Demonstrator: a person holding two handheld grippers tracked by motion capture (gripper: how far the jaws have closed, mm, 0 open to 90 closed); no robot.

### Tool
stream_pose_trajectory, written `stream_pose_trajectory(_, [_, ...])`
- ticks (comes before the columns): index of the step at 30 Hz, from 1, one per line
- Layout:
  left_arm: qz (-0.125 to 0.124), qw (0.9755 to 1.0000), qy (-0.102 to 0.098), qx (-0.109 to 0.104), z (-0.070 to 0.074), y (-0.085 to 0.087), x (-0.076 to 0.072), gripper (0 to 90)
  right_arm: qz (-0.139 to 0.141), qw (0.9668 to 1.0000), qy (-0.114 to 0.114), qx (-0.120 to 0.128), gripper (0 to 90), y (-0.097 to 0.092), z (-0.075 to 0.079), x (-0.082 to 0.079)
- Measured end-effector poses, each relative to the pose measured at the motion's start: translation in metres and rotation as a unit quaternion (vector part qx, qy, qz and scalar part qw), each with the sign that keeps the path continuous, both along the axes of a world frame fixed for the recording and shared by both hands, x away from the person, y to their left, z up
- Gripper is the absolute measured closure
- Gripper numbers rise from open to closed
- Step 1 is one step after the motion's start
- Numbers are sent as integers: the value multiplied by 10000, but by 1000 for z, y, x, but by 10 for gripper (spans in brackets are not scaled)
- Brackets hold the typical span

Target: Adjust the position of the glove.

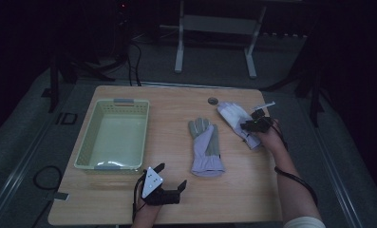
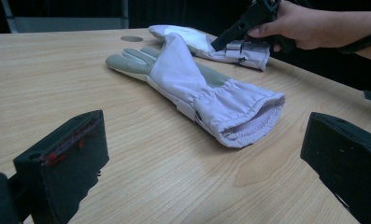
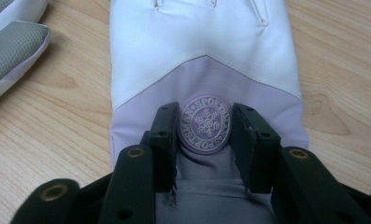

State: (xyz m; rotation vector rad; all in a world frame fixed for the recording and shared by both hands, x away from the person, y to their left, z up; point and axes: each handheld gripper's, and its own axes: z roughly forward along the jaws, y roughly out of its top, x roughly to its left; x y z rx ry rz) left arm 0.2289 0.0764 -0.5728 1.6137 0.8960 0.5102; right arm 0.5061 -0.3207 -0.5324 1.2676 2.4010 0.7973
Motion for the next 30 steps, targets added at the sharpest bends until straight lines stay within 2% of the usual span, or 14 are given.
stream_pose_trajectory(1, [-4, 10000, -3, 8, 0, 0, 0, 9, -11, 10000, 46, 27, 679, 0, 0, 0])
stream_pose_trajectory(6, [-13, 10000, -2, 18, 0, 0, 0, 9, -101, 9996, -149, -231, 745, 8, 1, -6])
stream_pose_trajectory(10, [-22, 10000, 14, 24, 0, 0, 0, 9, -263, 9991, -265, -182, 786, 9, 3, -11])
stream_pose_trajectory(13, [-50, 10000, 28, 35, 0, 0, 1, 9, -509, 9981, -337, 9, 806, 7, 9, -16])
stream_pose_trajectory(15, [-67, 10000, 37, 35, 0, 0, 1, 9, -613, 9974, -391, -12, 811, 7, 14, -20])
stream_pose_trajectory(18, [-88, 9999, 14, 49, 0, -1, 1, 10, -793, 9952, -566, 21, 813, 7, 27, -28])
stream_pose_trajectory(23, [-87, 9999, -4, 92, 0, -2, 0, 9, -1054, 9910, -792, 225, 817, 4, 54, -46])
stream_pose_trajectory(25, [-112, 9998, -1, 151, 1, -3, 0, 9, -1206, 9883, -880, 304, 816, 3, 63, -55])
stream_pose_trajectory(28, [-148, 9996, -5, 235, 1, -5, 0, 10, -1393, 9847, -1001, 292, 817, 3, 76, -71])
stream_pose_trajectory(30, [-194, 9994, -22, 280, 1, -6, 0, 9, -1563, 9813, -1077, 331, 817, 2, 85, -84])
